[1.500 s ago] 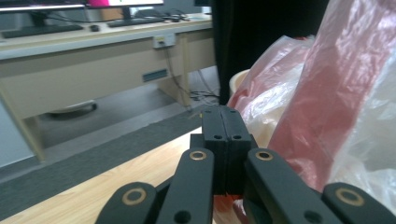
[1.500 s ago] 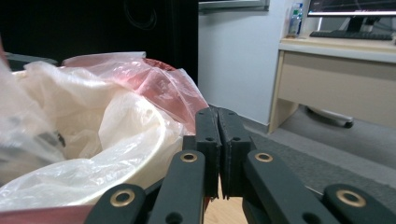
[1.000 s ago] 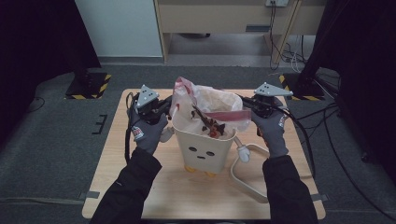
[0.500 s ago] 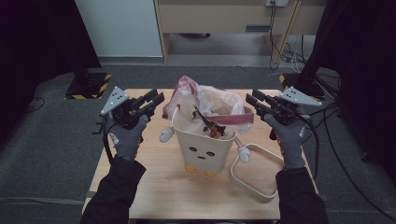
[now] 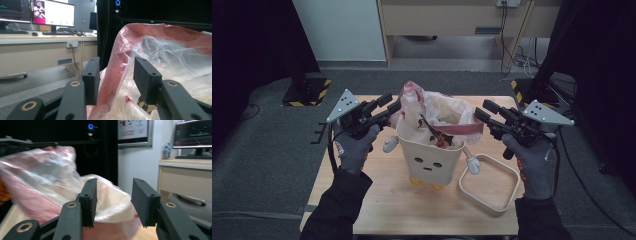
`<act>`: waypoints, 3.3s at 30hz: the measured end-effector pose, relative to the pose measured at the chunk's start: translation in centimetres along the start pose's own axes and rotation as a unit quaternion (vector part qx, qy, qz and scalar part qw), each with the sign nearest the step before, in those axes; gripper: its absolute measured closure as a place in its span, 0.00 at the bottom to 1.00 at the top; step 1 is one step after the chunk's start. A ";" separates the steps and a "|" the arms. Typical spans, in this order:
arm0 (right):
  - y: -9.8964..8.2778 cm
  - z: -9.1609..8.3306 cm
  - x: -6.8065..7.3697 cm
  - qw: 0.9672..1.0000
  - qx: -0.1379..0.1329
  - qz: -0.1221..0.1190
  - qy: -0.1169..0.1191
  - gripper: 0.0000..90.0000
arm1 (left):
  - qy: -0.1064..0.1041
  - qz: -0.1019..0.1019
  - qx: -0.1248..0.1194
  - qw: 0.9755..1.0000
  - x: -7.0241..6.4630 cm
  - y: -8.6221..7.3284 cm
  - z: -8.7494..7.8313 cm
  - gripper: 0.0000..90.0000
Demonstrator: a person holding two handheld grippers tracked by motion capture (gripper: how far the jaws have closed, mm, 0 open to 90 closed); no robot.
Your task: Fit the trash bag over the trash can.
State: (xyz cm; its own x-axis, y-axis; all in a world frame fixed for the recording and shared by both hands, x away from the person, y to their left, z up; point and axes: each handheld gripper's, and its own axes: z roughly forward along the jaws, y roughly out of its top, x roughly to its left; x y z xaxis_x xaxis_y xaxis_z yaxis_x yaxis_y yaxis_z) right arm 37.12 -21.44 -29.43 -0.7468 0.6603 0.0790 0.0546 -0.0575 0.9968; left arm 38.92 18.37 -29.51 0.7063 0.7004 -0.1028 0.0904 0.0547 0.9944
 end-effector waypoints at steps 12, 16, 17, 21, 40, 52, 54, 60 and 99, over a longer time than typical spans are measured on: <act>0.6 -0.7 3.1 0.997 0.003 -0.014 0.072 0.56 | -0.004 -0.003 0.022 1.000 0.0 -0.1 0.9 0.85; 0.0 -0.3 3.7 0.995 0.022 -0.023 0.094 0.61 | -0.010 0.001 0.030 0.999 -0.1 0.1 0.9 0.96; -0.1 -0.2 3.7 0.995 0.026 -0.028 0.095 0.65 | -0.011 0.001 0.031 0.999 -0.1 0.1 0.9 0.98; -0.4 -0.2 3.9 0.992 0.043 -0.040 0.115 0.88 | -0.017 0.006 0.033 0.999 -0.3 0.1 0.4 1.00; -2.5 -3.6 2.5 0.990 0.041 -0.019 0.136 1.00 | -0.085 0.044 0.027 0.995 -2.1 -2.6 -5.7 1.00; -4.2 -3.9 2.0 0.988 0.076 -0.021 0.131 1.00 | -0.115 0.068 0.053 0.990 -1.8 -4.5 -7.3 1.00; -4.3 -3.6 2.1 0.988 0.082 -0.023 0.128 1.00 | -0.117 0.066 0.061 0.989 -1.8 -4.7 -7.2 1.00; -3.9 -3.6 2.2 0.990 0.065 -0.010 0.127 0.86 | -0.112 0.034 0.035 0.993 -1.5 -4.2 -7.9 0.92; -0.4 -0.2 4.8 0.995 0.055 0.022 0.074 0.51 | -0.053 -0.039 0.015 0.998 -0.7 0.8 -2.7 0.62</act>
State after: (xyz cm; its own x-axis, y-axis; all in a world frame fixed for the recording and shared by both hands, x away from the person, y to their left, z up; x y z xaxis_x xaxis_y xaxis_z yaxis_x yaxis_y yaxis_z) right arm 33.36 -18.36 -29.41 -0.8315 0.5404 0.1287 0.1552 0.0036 0.9879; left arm 36.60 19.81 -28.57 0.7671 0.6149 -0.1827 0.1676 0.0827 0.9824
